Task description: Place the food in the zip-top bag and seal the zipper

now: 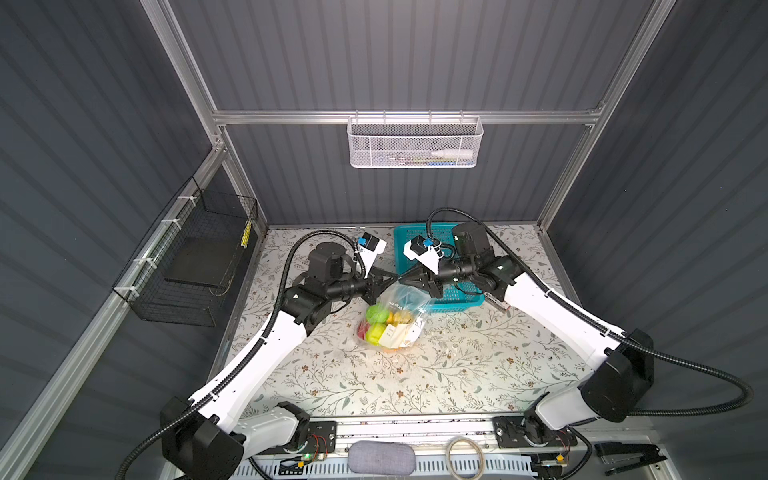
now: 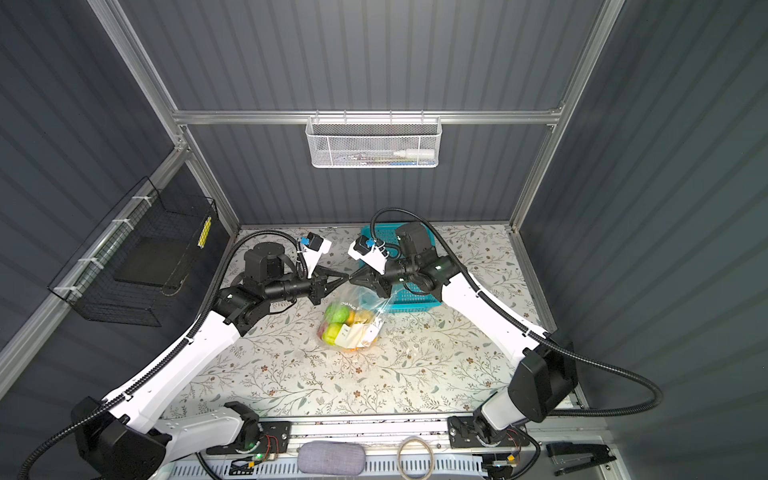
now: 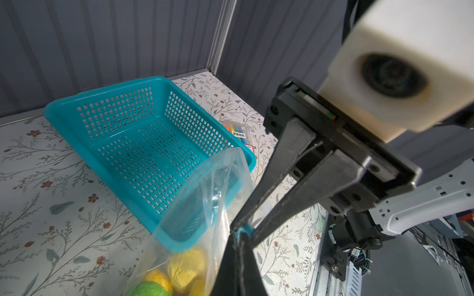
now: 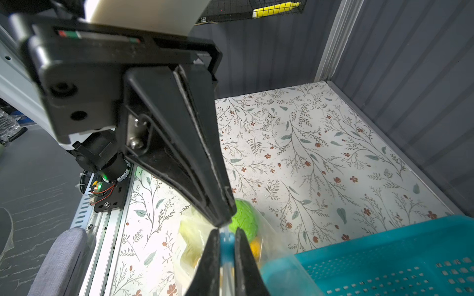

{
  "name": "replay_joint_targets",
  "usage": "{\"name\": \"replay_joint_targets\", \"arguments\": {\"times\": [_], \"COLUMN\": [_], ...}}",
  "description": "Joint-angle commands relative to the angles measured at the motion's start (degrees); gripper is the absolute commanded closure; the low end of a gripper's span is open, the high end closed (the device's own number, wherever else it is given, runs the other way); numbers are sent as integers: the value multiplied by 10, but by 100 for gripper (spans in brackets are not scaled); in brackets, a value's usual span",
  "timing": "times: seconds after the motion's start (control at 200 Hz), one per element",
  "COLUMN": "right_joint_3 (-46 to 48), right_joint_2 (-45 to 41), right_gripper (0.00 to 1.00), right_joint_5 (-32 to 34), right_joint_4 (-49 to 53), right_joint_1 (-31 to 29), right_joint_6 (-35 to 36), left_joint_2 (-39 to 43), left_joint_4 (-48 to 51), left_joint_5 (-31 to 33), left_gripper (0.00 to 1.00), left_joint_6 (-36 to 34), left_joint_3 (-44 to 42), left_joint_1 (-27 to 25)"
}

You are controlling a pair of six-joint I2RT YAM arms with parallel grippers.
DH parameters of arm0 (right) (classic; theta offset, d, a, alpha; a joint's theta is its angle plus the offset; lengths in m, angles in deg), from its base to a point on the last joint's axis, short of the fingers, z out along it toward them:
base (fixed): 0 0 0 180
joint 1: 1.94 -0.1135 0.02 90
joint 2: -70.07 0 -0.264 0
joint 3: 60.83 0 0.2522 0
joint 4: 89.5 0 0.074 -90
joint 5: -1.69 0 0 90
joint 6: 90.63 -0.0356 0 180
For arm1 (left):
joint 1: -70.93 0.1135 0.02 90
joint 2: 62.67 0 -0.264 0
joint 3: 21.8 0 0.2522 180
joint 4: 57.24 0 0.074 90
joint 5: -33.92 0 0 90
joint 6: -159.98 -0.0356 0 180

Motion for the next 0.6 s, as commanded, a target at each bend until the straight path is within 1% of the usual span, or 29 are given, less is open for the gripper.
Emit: {"name": "replay_joint_targets", "arguments": {"times": [0.0, 0.11, 0.235, 0.25, 0.34, 0.44, 0.595], "right_joint_3": [-1, -2, -7, -7, -10, -8, 7], "right_joint_2": [-11, -13, -13, -12, -12, -12, -18], "right_gripper": [90, 88, 87, 87, 88, 88, 88], "right_joint_5": [29, 36, 38, 39, 45, 53, 67], "right_joint_4": [14, 19, 22, 23, 25, 50, 58], "right_joint_1": [4, 4, 4, 4, 4, 4, 5], "right_joint_6": [12, 17, 21, 22, 27, 32, 32], "left_joint_2": [22, 20, 20, 20, 25, 36, 42], "left_joint_4": [51, 70, 77, 79, 89, 94, 95], "left_joint_5": [67, 87, 94, 111, 143, 183, 218], "left_gripper": [100, 100, 100, 100, 100, 100, 100], "left_joint_6": [-24, -36, -44, -45, -56, -61, -55], "left_joint_3": [41, 71, 88, 89, 97, 99, 90], "left_joint_1": [4, 4, 4, 4, 5, 7, 20]}}
